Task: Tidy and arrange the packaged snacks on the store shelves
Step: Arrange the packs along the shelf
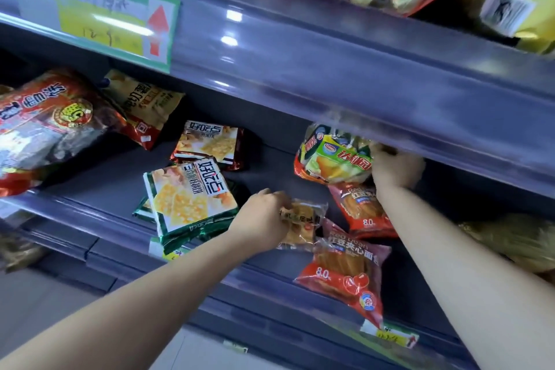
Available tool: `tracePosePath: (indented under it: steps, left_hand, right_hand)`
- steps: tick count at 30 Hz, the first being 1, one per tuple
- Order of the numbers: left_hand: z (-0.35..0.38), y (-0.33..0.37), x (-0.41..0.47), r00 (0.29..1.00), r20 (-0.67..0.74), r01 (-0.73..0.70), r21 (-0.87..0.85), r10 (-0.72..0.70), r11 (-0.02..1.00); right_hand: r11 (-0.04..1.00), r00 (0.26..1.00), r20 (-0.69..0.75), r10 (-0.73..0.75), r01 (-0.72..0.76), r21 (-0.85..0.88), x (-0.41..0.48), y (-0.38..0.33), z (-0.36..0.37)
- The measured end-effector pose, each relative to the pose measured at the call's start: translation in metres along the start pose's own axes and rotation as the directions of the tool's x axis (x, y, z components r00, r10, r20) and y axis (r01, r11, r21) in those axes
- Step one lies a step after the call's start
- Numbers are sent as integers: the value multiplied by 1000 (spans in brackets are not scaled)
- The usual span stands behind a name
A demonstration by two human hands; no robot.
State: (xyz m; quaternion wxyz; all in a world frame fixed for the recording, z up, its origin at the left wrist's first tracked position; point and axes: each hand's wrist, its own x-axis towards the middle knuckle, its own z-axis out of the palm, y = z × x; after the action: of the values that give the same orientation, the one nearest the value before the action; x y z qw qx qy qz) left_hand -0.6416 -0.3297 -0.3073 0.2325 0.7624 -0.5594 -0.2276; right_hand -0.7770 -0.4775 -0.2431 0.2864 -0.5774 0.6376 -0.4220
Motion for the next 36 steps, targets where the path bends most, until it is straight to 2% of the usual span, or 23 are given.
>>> tracePosePath:
  steps: [2, 4, 7, 9, 12, 14, 16, 19, 21, 24, 28, 32, 36]
  left_hand:
    - [-6, 4, -4, 999, -37, -3, -16, 2, 1000]
    - [-13, 8, -8, 996, -88, 2, -31, -5, 1000]
    - [-24, 17, -16, 986, -164, 28, -60, -38, 998]
    - [-31, 23, -23, 974, -212, 53, -100, -73, 994]
    - [-44, 32, -34, 917, -381, 44, -202, -120, 978]
    - [-54, 33, -42, 887, -442, 35, -227, -135, 973]
    - [-63, 31, -53, 907, -391, 15, -348, -159, 937]
    - [-76, 27, -75, 935, -260, 48, -578, -240, 814]
    - [-85, 22, -93, 937, -216, 92, -604, -274, 792]
    - [-96, 18, -123, 918, -192, 136, -671, -348, 729]
    - [-112, 3, -163, 845, -249, 144, -745, -473, 651]
    - [-140, -28, -202, 741, -265, 164, -820, -617, 549]
    - [-172, -70, -237, 652, -260, 140, -882, -712, 450]
  right_hand:
    - [998, 997, -54, -57, 59, 36, 0, 2, -5]
    - [995, 997, -42, -71, 74, 73, -7, -7, -16]
    - [995, 997, 53, -62, 57, 81, -10, -17, -33]
    - [988, 995, 72, -63, 52, 147, -11, -21, -37]
    - [977, 990, 138, -20, -10, 215, -21, -26, -43]
    - [969, 977, 211, 0, -52, 242, -26, -27, -46]
    - [960, 968, 252, -14, -58, 275, -40, -32, -50]
    - [926, 947, 303, -110, -14, 378, -58, -37, -53]
    - [897, 924, 365, -116, -60, 438, -74, -45, -54]
    - [889, 891, 443, -96, -123, 441, -95, -55, -48]
    - [895, 805, 577, -138, -149, 421, -132, -80, -34]
    - [869, 623, 759, -191, -252, 425, -172, -108, -13]
    - [911, 499, 838, -220, -203, 360, -217, -135, 22]
